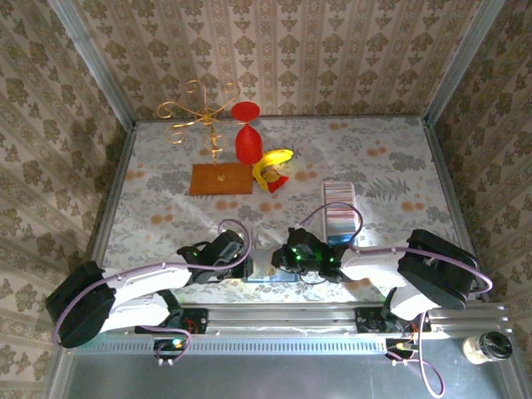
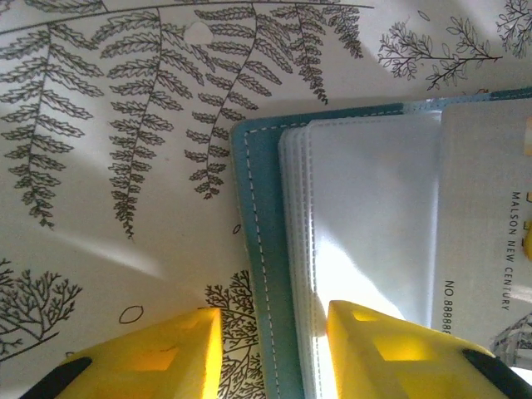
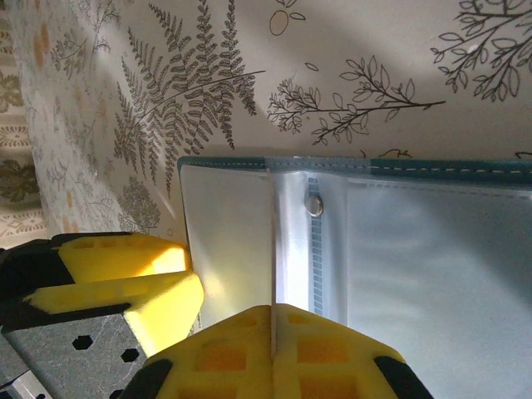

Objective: Put the credit cards into the card holder
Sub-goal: Insert the credit card into the card slot.

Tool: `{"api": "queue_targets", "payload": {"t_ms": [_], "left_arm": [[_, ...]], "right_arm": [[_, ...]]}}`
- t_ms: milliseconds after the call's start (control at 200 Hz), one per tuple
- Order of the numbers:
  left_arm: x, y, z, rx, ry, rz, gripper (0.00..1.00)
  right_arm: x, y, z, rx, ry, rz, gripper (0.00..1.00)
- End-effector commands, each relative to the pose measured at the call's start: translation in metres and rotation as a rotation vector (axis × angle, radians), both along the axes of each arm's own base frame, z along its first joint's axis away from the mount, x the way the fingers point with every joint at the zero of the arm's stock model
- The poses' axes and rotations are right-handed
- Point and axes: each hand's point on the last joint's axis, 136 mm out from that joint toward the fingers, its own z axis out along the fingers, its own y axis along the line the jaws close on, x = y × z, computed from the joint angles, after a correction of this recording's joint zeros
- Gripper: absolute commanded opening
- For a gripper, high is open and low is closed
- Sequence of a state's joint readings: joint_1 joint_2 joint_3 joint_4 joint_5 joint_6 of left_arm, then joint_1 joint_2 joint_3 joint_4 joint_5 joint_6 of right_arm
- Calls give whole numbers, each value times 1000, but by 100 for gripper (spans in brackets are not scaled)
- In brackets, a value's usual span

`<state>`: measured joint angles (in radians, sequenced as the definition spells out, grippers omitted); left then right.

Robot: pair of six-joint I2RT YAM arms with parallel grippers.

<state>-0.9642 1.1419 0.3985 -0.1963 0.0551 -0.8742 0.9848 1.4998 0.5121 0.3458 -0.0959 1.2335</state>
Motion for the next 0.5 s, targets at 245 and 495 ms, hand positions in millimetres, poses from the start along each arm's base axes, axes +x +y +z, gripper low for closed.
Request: {"api": "queue_targets", "payload": {"t_ms": [245, 495], "left_arm": [[-9, -3, -11, 24, 31, -34, 33], [-10, -3, -12, 30, 33, -34, 32]], "right_arm": [[-5, 7, 7, 76, 16, -11, 0], [-7, 6, 3, 79, 23, -11, 0]]}}
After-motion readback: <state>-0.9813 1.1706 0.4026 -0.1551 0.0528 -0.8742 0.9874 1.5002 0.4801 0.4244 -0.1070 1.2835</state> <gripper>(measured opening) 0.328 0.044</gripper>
